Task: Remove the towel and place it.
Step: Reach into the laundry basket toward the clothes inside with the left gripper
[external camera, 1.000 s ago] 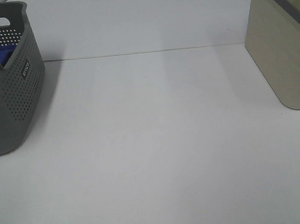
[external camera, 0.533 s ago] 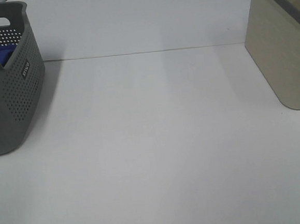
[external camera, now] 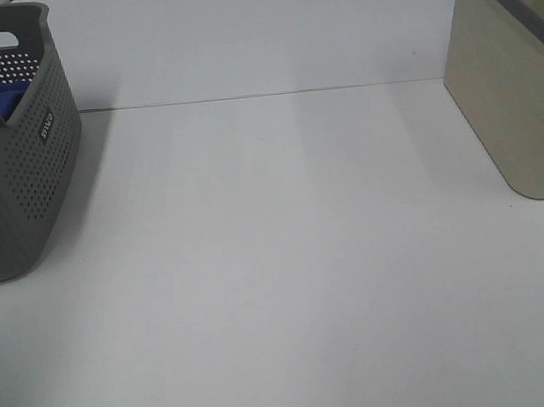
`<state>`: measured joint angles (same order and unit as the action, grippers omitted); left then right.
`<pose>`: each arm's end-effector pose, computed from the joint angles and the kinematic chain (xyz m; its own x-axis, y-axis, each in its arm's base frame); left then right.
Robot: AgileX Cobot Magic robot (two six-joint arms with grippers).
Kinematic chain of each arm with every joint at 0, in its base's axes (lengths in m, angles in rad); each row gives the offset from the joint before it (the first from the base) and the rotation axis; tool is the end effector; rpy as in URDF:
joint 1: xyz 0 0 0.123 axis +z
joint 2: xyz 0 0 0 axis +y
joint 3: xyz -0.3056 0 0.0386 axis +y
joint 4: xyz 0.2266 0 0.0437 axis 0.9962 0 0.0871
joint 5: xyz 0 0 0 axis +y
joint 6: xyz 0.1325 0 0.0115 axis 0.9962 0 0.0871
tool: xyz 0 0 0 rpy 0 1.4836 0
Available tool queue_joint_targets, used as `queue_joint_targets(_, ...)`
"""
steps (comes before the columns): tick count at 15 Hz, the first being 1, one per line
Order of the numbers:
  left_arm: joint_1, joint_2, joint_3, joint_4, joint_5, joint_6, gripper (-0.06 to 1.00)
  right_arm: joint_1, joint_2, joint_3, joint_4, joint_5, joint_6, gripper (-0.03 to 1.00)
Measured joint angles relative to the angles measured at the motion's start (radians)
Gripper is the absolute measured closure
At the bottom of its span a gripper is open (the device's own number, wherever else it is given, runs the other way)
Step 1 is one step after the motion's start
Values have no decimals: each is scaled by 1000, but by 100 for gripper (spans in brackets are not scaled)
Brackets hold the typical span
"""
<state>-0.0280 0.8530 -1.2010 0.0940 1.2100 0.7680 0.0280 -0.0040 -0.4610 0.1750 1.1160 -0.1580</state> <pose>0.1212 0.0083 0.4043 -0.5109 0.7301 -0.4538 0.4772 0.6800 0.5566 -0.0120 0.0205 0.2315 -0.5144 -0.0939 -0.8524 -0.2023 0.9792 0.0143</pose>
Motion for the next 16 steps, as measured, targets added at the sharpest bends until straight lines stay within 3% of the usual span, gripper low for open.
queue_joint_targets(4,0,355,-256,35,2,157,-5,0,0,0,0,0,0,14)
queue_joint_targets(9,21,792,-464,290,-70,227,-5,0,0,0,0,0,0,14)
queue_joint_targets(16,123,1156,-519,263,-142,317,-5,0,0,0,0,0,0,14)
